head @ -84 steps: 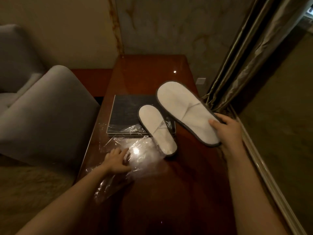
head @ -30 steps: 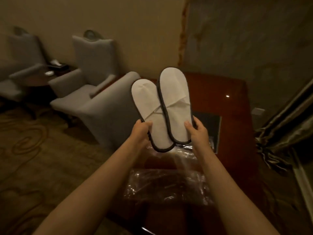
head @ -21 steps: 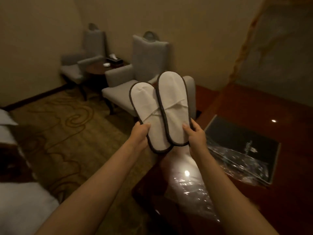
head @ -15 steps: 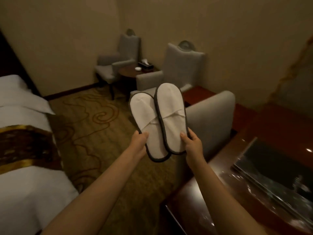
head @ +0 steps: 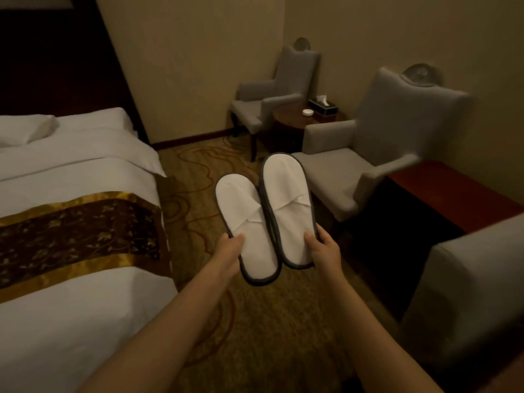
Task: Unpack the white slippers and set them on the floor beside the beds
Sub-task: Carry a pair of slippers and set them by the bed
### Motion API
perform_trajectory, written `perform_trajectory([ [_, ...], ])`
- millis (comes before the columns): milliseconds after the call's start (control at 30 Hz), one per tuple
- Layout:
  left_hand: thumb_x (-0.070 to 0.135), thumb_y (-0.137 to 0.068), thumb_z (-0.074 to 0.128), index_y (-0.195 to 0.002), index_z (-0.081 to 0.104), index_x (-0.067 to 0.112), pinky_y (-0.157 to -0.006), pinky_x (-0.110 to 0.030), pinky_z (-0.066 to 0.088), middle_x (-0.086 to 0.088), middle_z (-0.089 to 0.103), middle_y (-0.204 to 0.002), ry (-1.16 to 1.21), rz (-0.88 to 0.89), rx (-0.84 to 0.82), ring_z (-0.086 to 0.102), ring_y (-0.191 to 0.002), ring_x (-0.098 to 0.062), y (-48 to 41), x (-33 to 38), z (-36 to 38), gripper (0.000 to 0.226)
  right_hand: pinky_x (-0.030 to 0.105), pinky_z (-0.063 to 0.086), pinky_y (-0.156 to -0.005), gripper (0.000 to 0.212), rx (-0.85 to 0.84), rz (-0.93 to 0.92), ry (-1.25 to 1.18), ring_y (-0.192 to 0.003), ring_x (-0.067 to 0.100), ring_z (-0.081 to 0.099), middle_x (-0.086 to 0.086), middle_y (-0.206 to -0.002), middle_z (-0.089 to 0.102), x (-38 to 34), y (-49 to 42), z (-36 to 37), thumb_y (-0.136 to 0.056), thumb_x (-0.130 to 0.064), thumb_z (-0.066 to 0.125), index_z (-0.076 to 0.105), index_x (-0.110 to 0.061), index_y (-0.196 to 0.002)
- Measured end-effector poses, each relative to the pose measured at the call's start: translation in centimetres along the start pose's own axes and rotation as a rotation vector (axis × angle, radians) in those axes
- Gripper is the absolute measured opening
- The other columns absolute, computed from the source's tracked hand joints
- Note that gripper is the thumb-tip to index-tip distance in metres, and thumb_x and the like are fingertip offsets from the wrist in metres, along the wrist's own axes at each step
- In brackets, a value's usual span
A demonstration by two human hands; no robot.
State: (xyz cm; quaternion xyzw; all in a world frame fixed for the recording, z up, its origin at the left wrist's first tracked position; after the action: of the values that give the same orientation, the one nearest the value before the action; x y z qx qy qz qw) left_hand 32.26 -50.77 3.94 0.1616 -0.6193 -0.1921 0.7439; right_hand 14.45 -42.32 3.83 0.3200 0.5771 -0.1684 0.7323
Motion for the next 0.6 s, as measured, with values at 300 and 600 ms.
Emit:
perform_trajectory([
  [300,-0.002,-0.096,0.041,-0.135,0.039,-0.004,-0.090,-0.045,0.044,-0.027,0.049,-0.137,0.057,-0.063,0.112,0.049,-0.123,-0.040,-12.3,1.3,-0.6,0.039,0.030,0.049,-0.080,0.046,-0.089,0.088,0.130,-0.100,0.018,0.058,0.005,-0.134,0.054,2.0,-12.7,8.3,-0.090,-0.017,0.055,0.046,-0.018,-0.134],
  [600,-0.002,-0.096,0.039,-0.134,0.041,-0.005,-0.089,-0.044,0.043,-0.027,0.051,-0.132,0.178,-0.127,0.256,0.052,-0.102,-0.031,-26.5,5.0,0.0,0.038,0.033,0.045,-0.087,0.042,-0.251,0.184,0.299,-0.100,0.017,0.053,0.004,-0.133,0.052,1.6,-28.0,18.2,-0.091,-0.018,0.053,0.047,-0.020,-0.133],
])
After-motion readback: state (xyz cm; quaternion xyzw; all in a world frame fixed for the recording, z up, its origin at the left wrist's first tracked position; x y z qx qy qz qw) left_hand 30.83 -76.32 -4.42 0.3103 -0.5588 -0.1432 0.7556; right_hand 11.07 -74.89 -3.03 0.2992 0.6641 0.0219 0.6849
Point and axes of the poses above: each hand's wrist, its own y-axis away from the middle knuckle, its own z-axis out of the palm, x = y × z, the point moved 4 cm from there along -y, towards the middle knuckle
